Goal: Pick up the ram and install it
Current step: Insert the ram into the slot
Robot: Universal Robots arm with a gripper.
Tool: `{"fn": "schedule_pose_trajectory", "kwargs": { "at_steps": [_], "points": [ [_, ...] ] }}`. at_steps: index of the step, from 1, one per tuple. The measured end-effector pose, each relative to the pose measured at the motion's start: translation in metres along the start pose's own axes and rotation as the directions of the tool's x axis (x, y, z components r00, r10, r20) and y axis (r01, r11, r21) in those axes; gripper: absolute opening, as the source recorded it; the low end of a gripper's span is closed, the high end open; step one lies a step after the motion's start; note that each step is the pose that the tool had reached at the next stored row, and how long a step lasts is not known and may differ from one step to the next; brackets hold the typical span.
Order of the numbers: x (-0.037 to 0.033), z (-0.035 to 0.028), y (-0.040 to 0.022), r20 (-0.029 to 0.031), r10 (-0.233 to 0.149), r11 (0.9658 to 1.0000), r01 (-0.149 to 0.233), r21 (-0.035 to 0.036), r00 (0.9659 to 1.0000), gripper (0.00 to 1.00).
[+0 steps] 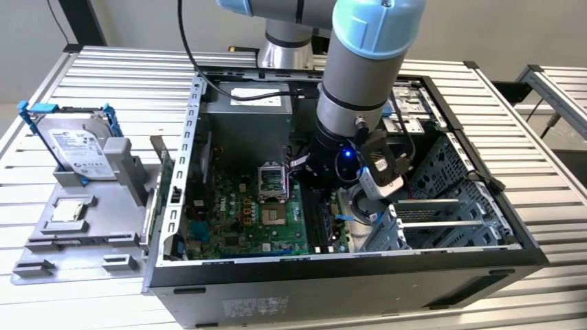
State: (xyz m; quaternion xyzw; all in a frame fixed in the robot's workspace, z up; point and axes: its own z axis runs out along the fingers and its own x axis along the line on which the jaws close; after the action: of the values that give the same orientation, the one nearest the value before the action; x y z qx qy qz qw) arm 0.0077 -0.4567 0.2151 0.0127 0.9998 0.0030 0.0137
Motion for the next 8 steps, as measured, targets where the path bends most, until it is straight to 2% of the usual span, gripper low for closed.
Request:
{"fn": "schedule_pose_trajectory", "kwargs": {
  "at_steps": [5,8],
  "points": [
    [0.0000,0.0003,0.0001,0.0000,0.000,1.0000,0.000,-0.0002,1.0000,0.00],
    [0.0001,0.0050,0.0000,0.0000,0.001,1.0000,-0.001,-0.0002,1.0000,0.00]
  ]
}}
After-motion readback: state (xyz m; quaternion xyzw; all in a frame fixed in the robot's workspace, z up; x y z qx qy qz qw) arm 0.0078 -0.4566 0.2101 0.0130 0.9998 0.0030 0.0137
